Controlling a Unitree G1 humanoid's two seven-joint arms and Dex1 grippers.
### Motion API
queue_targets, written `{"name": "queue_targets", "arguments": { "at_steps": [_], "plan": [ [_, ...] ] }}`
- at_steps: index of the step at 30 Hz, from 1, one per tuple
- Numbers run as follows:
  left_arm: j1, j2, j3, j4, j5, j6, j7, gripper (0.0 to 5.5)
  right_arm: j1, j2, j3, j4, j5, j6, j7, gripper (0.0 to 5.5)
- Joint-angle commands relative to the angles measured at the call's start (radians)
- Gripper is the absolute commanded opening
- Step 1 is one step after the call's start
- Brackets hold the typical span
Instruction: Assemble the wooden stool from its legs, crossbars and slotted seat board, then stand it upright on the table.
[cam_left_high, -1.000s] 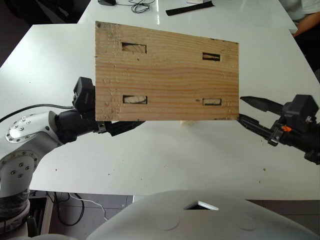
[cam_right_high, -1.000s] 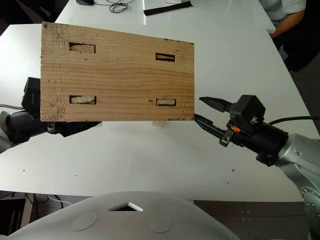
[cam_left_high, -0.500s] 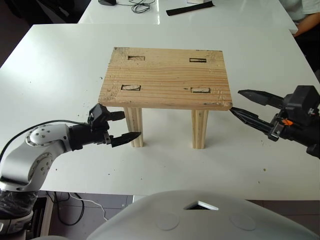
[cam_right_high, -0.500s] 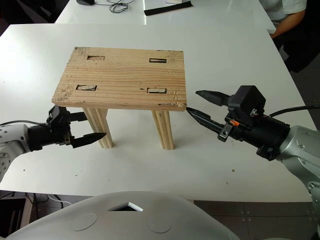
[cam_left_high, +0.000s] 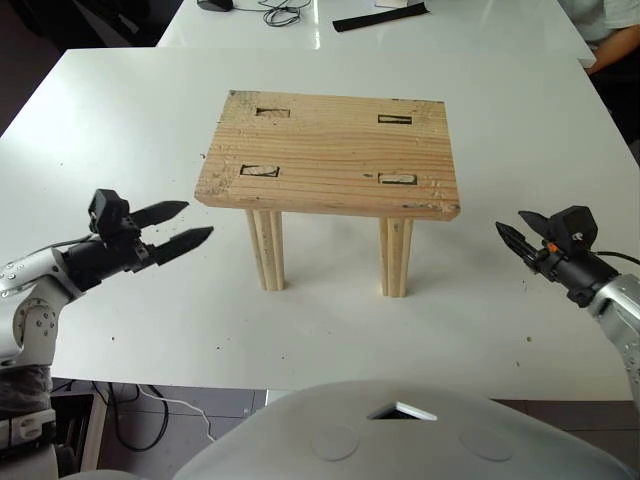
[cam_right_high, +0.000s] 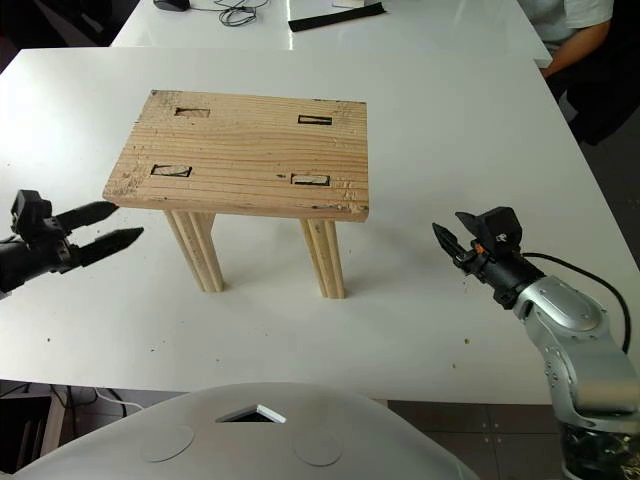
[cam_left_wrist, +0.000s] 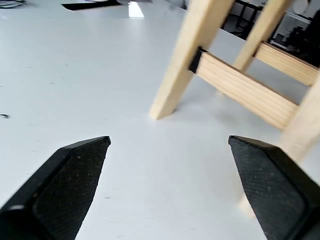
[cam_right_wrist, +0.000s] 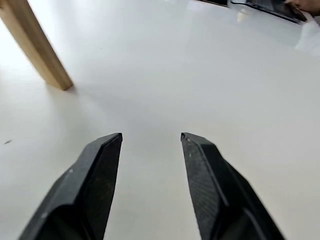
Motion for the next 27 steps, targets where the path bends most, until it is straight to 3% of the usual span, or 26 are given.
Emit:
{"name": "queue_targets", "arguments": {
  "at_steps": [1,6,10,17,26,27],
  "plan": [
    [-0.180,-0.159,-0.085,0.106,0.185,-0.132,0.261,4.40,-0.169,0.143,0.068,0.138,-0.083,-0.099,-0.107,2.18],
    [-0.266,-0.376,-0.242,0.251,0.380,-0.291,0.440,4.40,-0.370,0.292,0.117,0.424,-0.198,-0.279,-0.228,2.18],
    [-0.344,-0.489,-0.282,0.444,0.475,-0.376,0.582,4.40,-0.531,0.339,0.102,0.743,-0.262,-0.439,-0.294,2.18],
    [-0.459,-0.588,-0.283,0.689,0.603,-0.614,0.848,4.40,-0.658,0.385,0.106,1.088,-0.311,-0.639,-0.340,2.18],
    [-0.537,-0.669,-0.246,0.885,0.578,-0.713,0.921,4.40,-0.768,0.430,0.144,1.298,-0.380,-0.773,-0.370,2.18],
    [-0.542,-0.671,-0.241,0.899,0.576,-0.720,0.921,4.22,-0.782,0.431,0.147,1.314,-0.383,-0.782,-0.370,2.20]
  ]
}}
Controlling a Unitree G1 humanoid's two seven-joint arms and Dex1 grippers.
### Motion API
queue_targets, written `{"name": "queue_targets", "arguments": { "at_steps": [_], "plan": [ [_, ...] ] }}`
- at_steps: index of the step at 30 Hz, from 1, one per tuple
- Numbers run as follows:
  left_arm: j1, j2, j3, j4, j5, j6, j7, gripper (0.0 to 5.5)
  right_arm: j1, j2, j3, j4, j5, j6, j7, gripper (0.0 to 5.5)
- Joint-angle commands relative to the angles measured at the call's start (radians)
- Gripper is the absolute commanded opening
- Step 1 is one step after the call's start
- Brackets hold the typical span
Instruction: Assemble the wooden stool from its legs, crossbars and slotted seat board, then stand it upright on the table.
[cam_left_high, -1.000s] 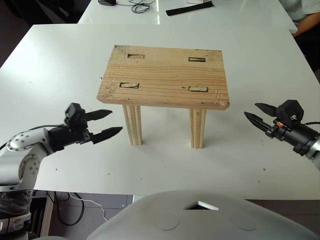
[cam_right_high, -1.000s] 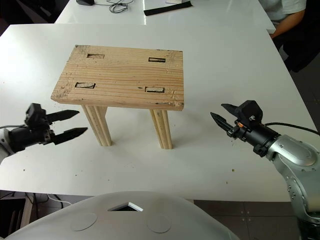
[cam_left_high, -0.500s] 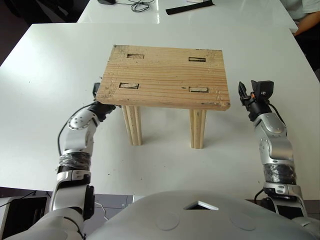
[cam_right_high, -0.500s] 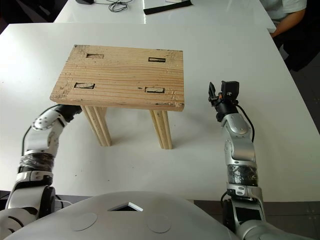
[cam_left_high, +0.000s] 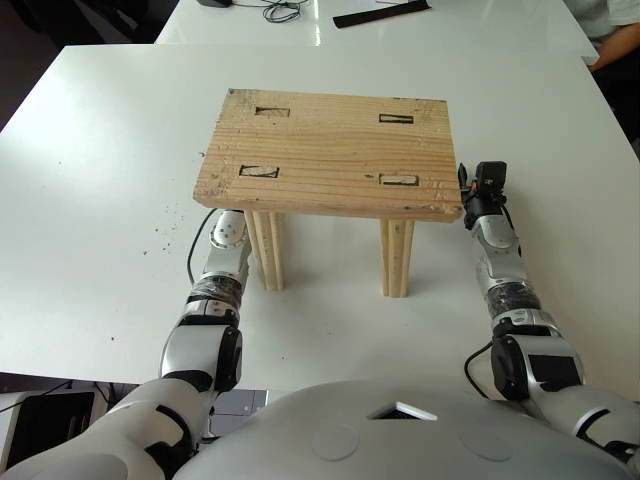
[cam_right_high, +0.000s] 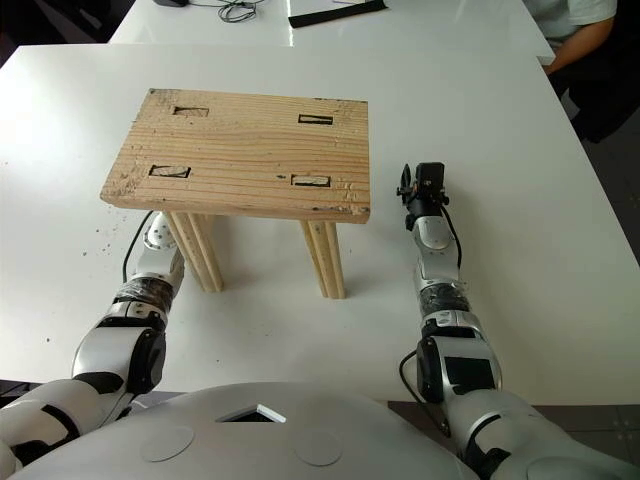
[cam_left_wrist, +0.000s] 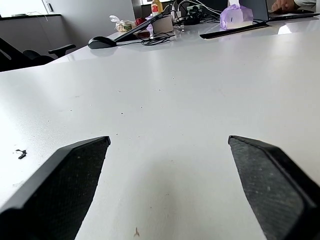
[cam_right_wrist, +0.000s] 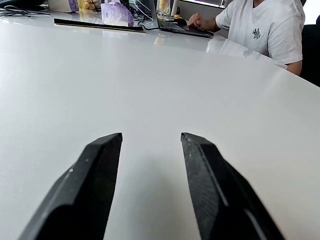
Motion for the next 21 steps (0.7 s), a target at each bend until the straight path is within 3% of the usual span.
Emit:
{"name": "queue_targets", "arguments": {
  "at_steps": [1,4,21],
  "plan": [
    [-0.011,-0.018,0.022,0.085,-0.010,0.006,0.016,4.10,-0.068,0.015,0.012,0.070,-0.022,-0.037,-0.001,2.20],
    [-0.031,-0.024,0.037,0.114,-0.017,0.002,0.024,3.66,-0.090,0.010,0.011,0.110,-0.031,-0.057,-0.006,2.20],
    [-0.113,-0.059,0.013,0.206,0.045,0.015,0.177,3.66,-0.169,0.010,-0.025,0.208,-0.034,-0.067,-0.101,2.20]
  ]
}}
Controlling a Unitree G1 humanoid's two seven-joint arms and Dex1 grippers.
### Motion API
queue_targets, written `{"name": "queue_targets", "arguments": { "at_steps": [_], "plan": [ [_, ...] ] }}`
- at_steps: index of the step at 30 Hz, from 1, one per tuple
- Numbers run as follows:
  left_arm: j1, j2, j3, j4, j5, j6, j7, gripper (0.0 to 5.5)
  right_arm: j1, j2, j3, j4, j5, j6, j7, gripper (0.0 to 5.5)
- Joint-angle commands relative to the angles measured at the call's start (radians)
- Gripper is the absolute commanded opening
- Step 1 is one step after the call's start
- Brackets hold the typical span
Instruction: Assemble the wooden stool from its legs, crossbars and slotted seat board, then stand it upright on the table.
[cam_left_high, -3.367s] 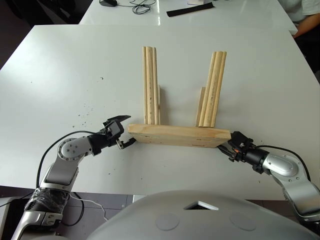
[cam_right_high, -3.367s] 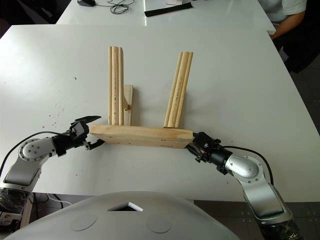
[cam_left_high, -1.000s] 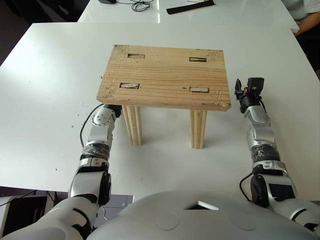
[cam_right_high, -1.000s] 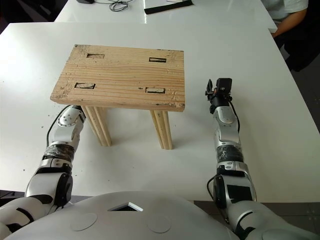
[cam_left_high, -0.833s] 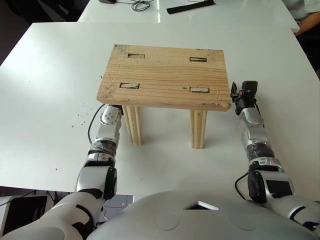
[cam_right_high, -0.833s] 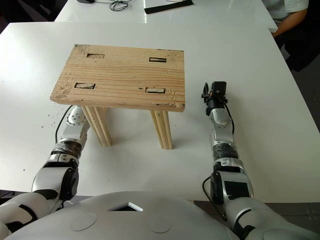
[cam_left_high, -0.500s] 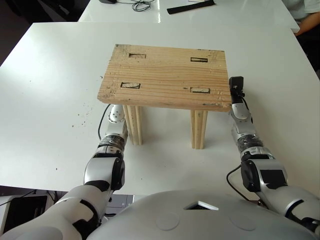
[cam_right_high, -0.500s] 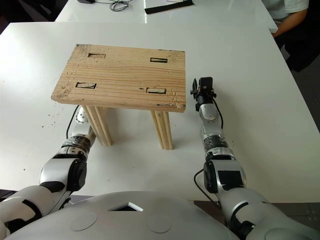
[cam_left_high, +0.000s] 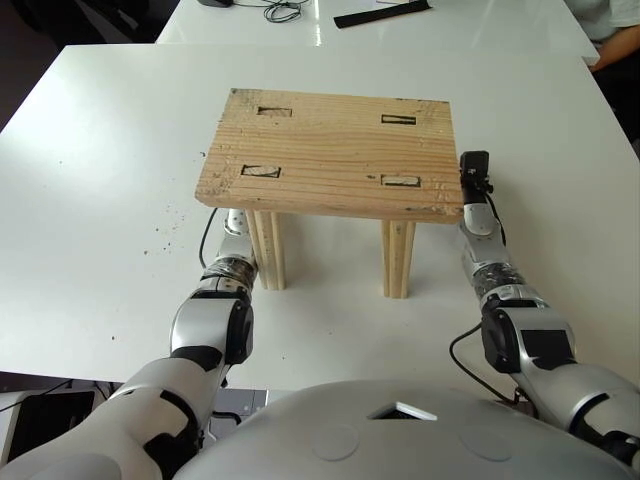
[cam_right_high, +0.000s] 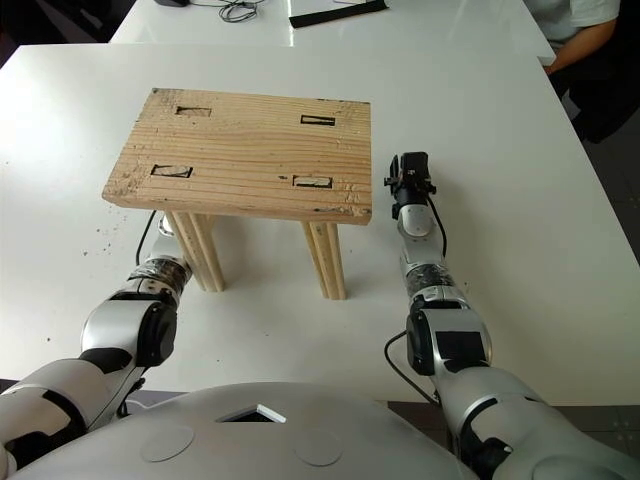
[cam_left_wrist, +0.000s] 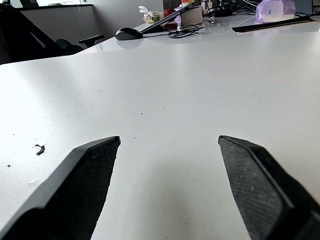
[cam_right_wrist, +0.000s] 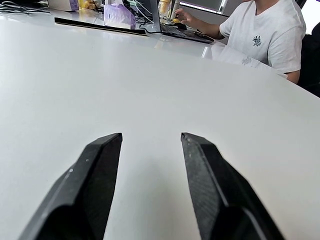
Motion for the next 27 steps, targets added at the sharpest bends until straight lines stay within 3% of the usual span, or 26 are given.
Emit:
{"name": "queue_targets", "arguments": {
  "at_steps": [1,7,22,27],
  "plan": [
    [0.005,-0.036,0.004,0.033,-0.003,0.023,0.015,3.66,-0.044,-0.013,-0.018,0.014,0.013,0.009,-0.002,2.20],
    [-0.002,-0.056,-0.002,0.041,0.009,0.022,0.024,3.66,-0.058,-0.009,-0.016,0.028,0.006,0.031,-0.015,2.20],
    [-0.061,-0.056,-0.010,0.059,0.011,0.049,0.007,3.66,-0.204,0.170,-0.081,-0.014,0.112,0.115,-0.100,2.20],
    [-0.055,-0.030,-0.002,0.055,0.009,0.048,0.004,3.66,-0.267,0.158,-0.074,0.052,0.081,0.117,-0.149,2.20]
  ]
}}
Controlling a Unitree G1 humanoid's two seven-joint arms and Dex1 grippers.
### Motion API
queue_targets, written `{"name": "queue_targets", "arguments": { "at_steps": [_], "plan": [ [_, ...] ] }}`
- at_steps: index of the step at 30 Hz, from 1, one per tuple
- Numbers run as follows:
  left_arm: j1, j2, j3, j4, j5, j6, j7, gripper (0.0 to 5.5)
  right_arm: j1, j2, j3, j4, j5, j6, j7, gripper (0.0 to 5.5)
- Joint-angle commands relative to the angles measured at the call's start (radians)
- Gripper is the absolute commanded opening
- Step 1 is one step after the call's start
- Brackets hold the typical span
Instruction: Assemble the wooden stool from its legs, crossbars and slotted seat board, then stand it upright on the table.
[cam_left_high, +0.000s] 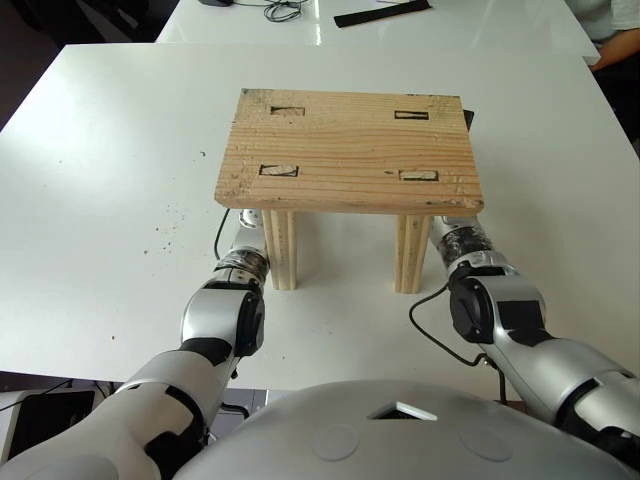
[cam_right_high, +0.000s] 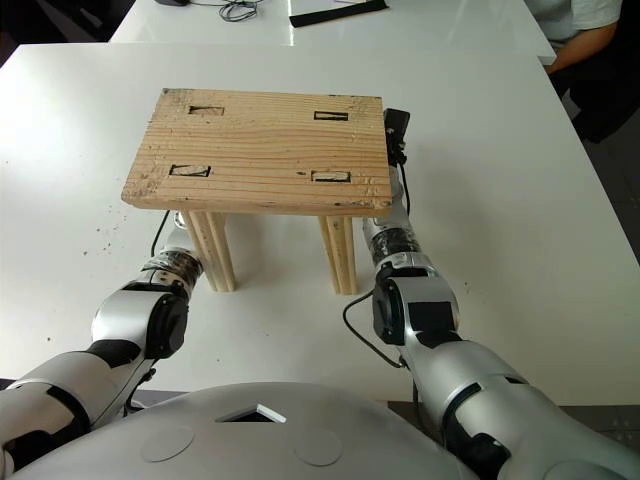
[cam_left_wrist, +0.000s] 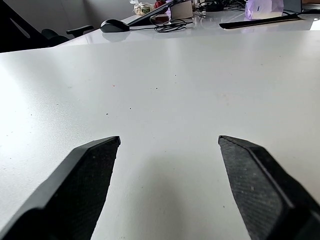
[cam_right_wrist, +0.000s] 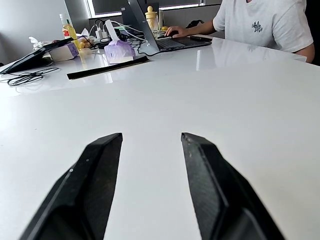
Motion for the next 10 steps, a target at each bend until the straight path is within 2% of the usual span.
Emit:
{"name": "queue_targets", "arguments": {
  "at_steps": [1,5,10],
  "plan": [
    [0.005,0.033,0.011,0.010,-0.001,0.018,-0.011,3.66,-0.022,-0.035,0.013,0.024,-0.045,-0.054,-0.066,2.20],
    [0.021,0.101,0.027,0.020,-0.002,0.011,-0.037,3.66,0.039,-0.098,-0.022,0.020,-0.033,-0.072,-0.090,2.20],
    [0.025,0.161,0.060,0.021,-0.026,0.007,-0.075,3.66,0.101,-0.085,-0.083,-0.070,0.079,-0.076,0.055,2.20]
  ]
}}
